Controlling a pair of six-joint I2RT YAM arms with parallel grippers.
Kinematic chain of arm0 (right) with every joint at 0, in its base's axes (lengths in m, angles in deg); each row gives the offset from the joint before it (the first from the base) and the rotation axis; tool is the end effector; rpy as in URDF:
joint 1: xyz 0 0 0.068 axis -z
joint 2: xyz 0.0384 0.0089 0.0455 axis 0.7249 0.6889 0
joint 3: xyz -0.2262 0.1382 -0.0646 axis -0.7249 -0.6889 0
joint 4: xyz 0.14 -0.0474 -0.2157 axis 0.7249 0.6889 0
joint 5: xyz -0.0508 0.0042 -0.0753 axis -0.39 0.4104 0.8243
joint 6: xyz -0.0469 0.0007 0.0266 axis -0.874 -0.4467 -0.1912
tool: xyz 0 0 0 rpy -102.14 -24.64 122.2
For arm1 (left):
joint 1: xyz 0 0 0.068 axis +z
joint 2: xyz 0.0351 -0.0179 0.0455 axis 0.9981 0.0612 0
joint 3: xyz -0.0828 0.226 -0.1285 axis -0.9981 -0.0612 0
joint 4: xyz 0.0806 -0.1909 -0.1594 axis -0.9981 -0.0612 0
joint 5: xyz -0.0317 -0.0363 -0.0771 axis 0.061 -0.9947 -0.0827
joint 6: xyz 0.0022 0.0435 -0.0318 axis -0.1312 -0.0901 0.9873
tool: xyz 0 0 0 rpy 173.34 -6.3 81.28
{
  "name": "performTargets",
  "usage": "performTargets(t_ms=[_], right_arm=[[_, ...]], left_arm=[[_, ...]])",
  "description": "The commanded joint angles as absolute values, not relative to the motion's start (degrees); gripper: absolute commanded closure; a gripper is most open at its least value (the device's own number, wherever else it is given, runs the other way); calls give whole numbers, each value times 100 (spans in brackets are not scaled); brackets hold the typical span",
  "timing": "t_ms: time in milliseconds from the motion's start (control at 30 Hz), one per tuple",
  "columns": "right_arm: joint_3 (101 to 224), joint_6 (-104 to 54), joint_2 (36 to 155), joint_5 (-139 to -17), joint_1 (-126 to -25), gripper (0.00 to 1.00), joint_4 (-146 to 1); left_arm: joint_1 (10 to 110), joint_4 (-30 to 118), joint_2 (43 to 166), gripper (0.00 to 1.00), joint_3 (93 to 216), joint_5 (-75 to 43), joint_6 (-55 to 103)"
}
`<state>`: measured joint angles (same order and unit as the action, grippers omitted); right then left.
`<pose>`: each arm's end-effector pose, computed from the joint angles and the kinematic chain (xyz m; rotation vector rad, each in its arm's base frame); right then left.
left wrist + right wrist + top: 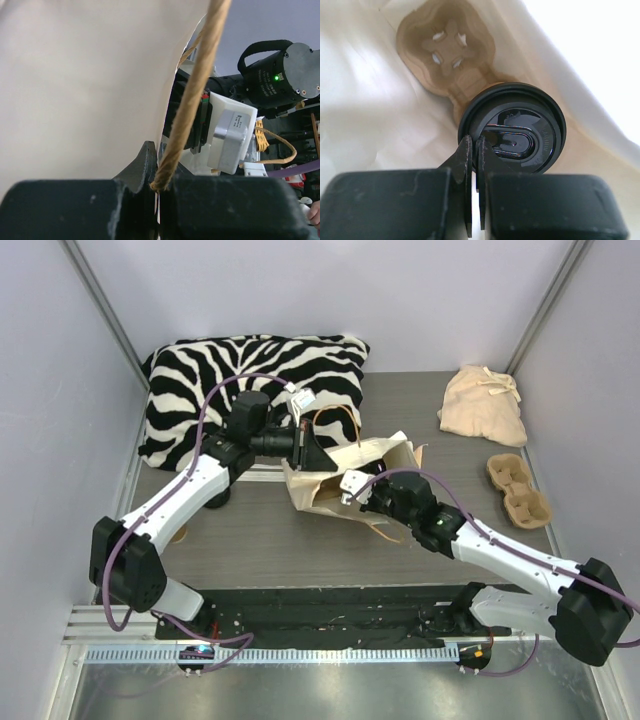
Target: Pack the takeout coffee
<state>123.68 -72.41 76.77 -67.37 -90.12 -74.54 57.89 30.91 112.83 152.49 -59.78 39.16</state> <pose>0.1787 0.1682 0.2514 -1.3084 1.4996 -0.0139 0.2771 -0.1830 0.3387 0.6746 2.0332 -1.4964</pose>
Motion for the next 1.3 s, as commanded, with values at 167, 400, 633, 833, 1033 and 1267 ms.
performTargets(t_ms=[167,400,633,833,1033,1267], right_arm=[[12869,-7856,7709,-6956,-8996,99,-7801],[13115,-8506,7596,-7605,-8760,99,-7066],[13450,-8928,7060,-8801,-8434,99,-5587],[13818,-9086,6795,-9733,-8320,99,-4752],[14090,-9919,6787,-9760,-8311,99,-4146],[14706,-10431,6901,-9874,-8311,99,-3512]], left_arm=[[5898,3318,11368,100,15591,-6224,3872],[6056,3160,11578,100,15950,-6715,3812],[6135,2044,11974,100,16575,-7314,3188],[6136,893,12238,100,17076,-7954,2397],[6065,-503,12484,100,17568,-8228,1413],[5951,-3894,13186,100,19033,-8351,-1213]])
